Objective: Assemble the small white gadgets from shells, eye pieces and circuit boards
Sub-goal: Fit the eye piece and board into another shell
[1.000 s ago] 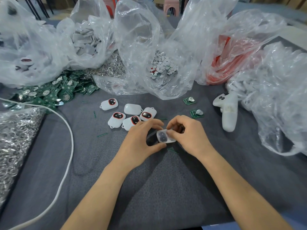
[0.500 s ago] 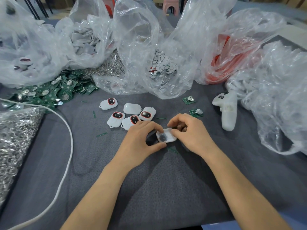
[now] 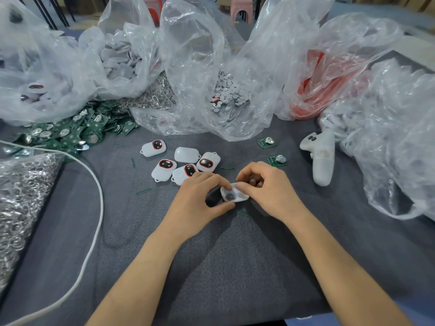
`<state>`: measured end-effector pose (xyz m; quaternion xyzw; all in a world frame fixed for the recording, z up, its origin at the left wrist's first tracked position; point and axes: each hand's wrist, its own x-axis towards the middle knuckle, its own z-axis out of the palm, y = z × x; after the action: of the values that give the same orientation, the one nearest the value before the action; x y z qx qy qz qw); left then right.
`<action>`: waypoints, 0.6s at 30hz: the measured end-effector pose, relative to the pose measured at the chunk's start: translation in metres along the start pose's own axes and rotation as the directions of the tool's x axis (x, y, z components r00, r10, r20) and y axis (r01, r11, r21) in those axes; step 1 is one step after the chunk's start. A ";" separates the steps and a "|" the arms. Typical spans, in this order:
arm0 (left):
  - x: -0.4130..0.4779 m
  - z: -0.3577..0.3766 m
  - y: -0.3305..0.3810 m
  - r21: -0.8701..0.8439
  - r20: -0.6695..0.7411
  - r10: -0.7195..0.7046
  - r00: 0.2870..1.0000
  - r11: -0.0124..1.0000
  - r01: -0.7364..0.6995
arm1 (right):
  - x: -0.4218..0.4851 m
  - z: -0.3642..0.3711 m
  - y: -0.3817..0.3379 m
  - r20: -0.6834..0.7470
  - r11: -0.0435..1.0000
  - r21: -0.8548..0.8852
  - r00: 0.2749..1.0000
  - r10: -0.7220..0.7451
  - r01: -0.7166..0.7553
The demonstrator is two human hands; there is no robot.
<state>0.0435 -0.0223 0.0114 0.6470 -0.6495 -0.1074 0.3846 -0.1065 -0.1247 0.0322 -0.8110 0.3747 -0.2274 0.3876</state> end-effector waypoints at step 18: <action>-0.003 0.001 0.004 0.086 -0.019 0.018 1.000 0.996 -0.016 | 0.002 0.006 0.007 -0.005 0.997 -0.049 0.998 -0.065 0.065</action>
<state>0.0392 -0.0192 0.0123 0.6585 -0.6552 -0.0697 0.3637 -0.1044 -0.1264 0.0232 -0.8312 0.3547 -0.2333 0.3590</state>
